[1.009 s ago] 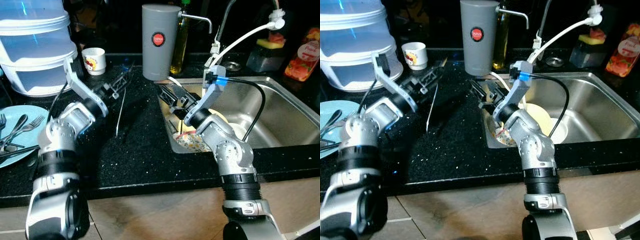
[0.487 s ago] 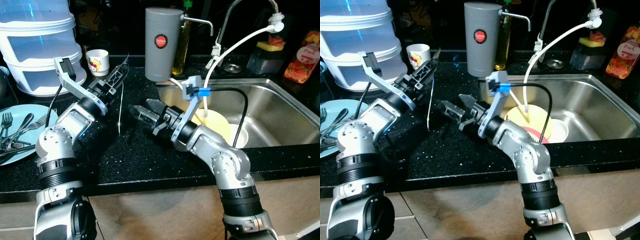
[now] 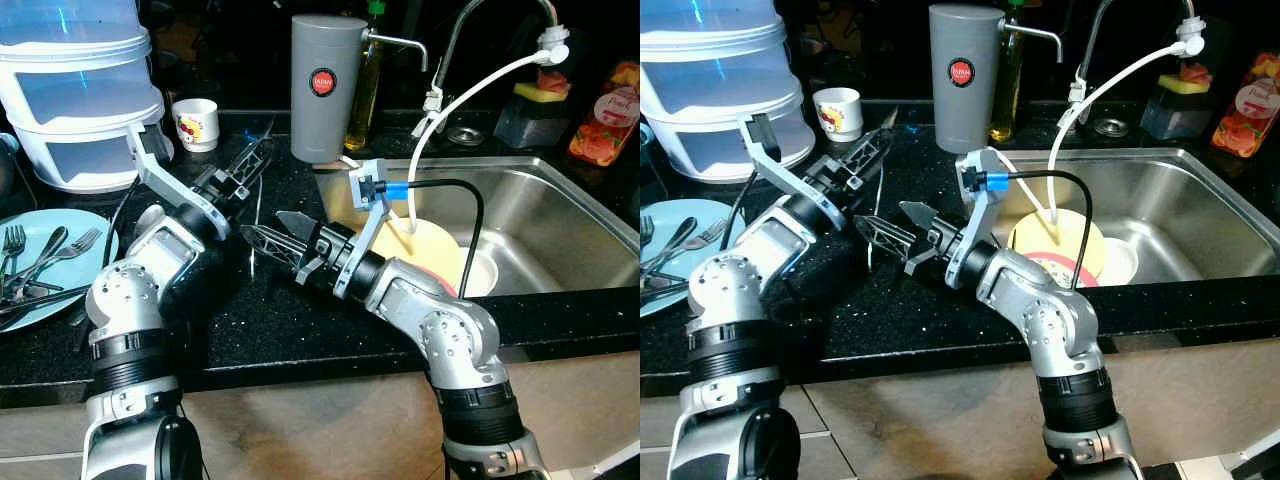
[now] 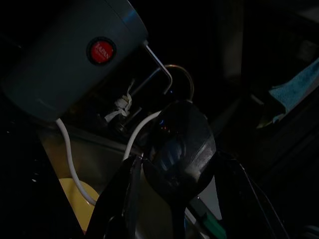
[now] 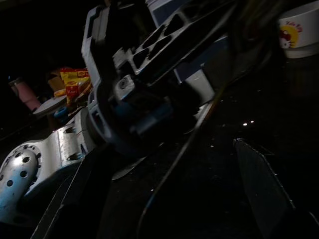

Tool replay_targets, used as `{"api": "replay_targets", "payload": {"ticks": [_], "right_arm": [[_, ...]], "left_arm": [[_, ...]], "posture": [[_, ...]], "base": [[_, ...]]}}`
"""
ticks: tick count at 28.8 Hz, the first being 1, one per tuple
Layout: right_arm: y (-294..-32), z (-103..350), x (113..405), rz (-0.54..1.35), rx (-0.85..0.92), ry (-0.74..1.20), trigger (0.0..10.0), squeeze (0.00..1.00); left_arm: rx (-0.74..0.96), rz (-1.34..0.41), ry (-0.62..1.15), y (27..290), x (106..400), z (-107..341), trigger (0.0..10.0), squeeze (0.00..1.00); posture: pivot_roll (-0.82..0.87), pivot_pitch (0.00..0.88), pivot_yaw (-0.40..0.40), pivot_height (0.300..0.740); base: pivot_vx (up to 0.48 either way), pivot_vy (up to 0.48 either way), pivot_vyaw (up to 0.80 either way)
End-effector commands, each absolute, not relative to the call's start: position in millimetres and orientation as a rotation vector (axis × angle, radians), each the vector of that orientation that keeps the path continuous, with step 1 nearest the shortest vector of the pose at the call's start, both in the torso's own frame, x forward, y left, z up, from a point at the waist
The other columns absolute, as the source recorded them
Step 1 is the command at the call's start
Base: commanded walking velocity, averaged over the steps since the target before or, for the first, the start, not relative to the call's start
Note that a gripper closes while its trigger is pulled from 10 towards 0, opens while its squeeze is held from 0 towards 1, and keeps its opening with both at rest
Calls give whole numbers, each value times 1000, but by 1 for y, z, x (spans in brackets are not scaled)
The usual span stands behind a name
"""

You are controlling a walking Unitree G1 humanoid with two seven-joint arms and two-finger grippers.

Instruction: Kitchen organization

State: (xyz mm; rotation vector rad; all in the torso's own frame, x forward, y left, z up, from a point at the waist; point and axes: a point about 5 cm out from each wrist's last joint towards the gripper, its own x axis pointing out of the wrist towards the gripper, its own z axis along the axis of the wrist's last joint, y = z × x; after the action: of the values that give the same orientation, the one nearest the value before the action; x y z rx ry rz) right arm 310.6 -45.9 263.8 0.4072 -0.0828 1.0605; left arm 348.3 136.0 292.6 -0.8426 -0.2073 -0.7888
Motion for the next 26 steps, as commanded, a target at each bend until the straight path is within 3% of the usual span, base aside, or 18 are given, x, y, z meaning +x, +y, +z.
{"api": "replay_targets", "payload": {"ticks": [1,10,11,12,13,14,26], "right_arm": [[-43,264,306,1080,404,-79,10000,0],[-39,256,304,1096,366,-34,10000,0],[-38,254,304,1095,359,-25,9020,0],[-38,254,304,1095,359,-25,9020,0],[-38,253,305,1092,354,-19,667,0],[-38,251,305,1087,352,-13,0,0],[-38,247,307,1074,351,-5,0,0]], "left_arm": [[-849,-797,-200,131,346,290,0,0],[-847,-795,-202,130,347,291,0,0],[-849,-794,-204,130,347,292,0,0],[-849,-794,-204,130,347,292,0,0],[-853,-795,-205,130,347,292,0,0],[-853,-794,-206,129,347,293,0,0],[-865,-783,-200,129,349,292,0,0]], "posture": [[82,71,21,740],[84,80,21,740],[85,83,21,740],[85,83,21,740],[85,83,21,740],[85,83,21,740],[87,84,24,740]], "base": [[0,0,0],[0,0,0],[0,0,0],[0,0,0],[0,0,0],[0,0,0],[0,0,0]]}}
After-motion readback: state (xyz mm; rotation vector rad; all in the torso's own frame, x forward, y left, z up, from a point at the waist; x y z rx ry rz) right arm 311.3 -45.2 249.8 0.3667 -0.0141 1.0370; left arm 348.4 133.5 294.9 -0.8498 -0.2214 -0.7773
